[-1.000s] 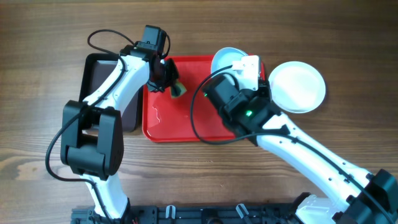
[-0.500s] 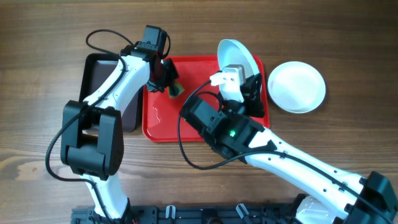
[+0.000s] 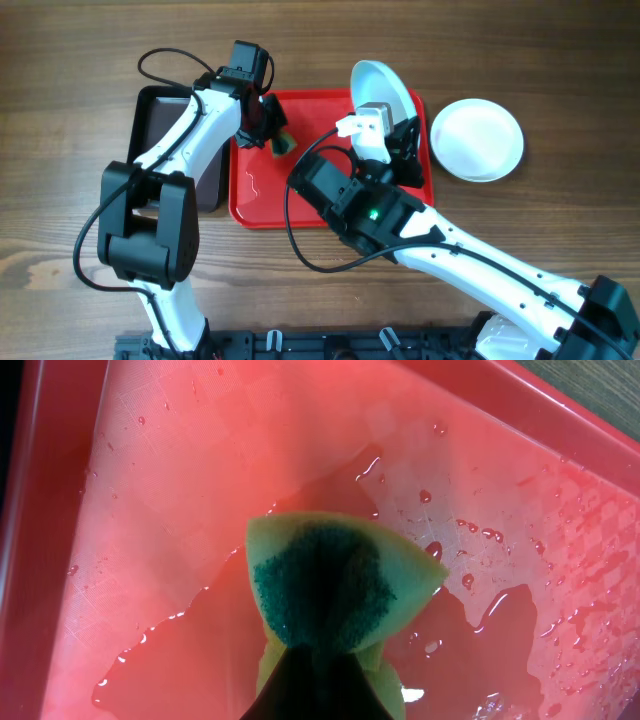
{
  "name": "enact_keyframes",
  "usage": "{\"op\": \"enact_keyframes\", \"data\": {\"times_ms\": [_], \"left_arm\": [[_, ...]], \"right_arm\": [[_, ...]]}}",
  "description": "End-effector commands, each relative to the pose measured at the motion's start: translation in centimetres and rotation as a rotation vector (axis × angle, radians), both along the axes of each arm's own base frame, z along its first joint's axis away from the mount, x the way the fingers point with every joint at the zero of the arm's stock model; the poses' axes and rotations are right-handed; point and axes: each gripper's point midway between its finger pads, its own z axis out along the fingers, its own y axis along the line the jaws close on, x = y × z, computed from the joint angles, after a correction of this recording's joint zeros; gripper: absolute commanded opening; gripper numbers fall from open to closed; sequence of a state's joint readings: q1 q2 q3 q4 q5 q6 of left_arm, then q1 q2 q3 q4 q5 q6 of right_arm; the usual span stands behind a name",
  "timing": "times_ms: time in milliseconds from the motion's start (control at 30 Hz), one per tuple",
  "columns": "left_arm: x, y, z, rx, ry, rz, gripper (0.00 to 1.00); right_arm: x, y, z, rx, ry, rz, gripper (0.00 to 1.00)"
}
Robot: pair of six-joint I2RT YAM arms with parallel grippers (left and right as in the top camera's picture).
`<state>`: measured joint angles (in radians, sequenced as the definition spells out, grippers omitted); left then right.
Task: Clean dirty plates on tray and stack at the side
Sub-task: 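Lift the cleaned plate with the right gripper and tilt it up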
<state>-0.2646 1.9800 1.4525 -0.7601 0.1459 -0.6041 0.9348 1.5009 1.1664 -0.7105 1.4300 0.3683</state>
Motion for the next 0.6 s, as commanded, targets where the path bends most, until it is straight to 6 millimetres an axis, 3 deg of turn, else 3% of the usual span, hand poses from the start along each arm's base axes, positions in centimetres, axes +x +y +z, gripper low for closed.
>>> {"op": "enact_keyframes", "data": {"times_ms": [0, 67, 200, 433, 567], "left_arm": [[0.3, 0.3, 0.9, 0.004, -0.024, 0.017, 0.04], [0.3, 0.3, 0.9, 0.004, -0.023, 0.017, 0.04], [0.3, 0.3, 0.9, 0.004, -0.023, 0.016, 0.04], [0.3, 0.3, 0.9, 0.004, -0.023, 0.016, 0.04], [0.3, 0.3, 0.9, 0.004, -0.024, 0.016, 0.04]], "right_arm": [[0.6, 2.1, -4.5, 0.196, 0.237, 0.145, 0.04], [0.9, 3.0, -7.5, 0.361, 0.384, 0.197, 0.04], [1.8, 1.9, -10.3, 0.613, 0.525, 0.174, 0.04], [3.9, -1.4, -11.9, 0.898, 0.663, 0.189, 0.04], [5.1, -5.4, -12.0, 1.058, 0.656, 0.145, 0.04]]}}
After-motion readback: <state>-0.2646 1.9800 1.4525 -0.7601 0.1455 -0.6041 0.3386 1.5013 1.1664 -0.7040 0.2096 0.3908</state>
